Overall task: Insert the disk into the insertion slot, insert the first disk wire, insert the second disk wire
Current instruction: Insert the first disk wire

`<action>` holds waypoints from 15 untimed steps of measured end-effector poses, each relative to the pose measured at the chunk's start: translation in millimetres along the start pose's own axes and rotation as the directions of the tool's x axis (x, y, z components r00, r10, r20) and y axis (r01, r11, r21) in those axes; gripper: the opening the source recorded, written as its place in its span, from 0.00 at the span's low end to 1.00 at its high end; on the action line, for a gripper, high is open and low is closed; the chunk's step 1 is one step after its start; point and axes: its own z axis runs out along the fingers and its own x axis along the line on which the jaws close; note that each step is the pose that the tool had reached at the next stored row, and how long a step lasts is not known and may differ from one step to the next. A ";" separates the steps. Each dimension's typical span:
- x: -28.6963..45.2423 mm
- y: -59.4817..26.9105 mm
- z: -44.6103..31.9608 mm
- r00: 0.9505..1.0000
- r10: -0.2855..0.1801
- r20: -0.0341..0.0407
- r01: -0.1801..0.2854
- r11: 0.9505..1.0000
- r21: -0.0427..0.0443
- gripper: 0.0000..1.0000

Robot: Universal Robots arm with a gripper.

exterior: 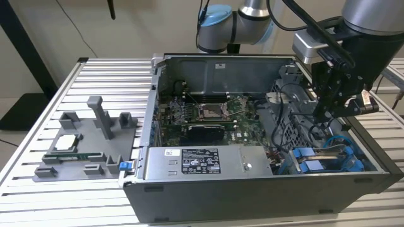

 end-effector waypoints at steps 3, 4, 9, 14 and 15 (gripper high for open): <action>0.0 0.0 0.1 1.000 0.000 -0.001 0.000 1.000 0.000 0.00; 0.0 -0.5 0.3 1.000 0.000 -0.001 0.000 1.000 -0.001 0.00; 0.7 -9.0 1.9 1.000 0.000 -0.012 -0.001 1.000 -0.031 0.00; 2.1 -21.1 4.2 1.000 0.002 -0.018 -0.003 0.997 -0.071 0.00; 2.5 -23.3 4.7 1.000 0.002 -0.019 -0.004 0.997 -0.078 0.00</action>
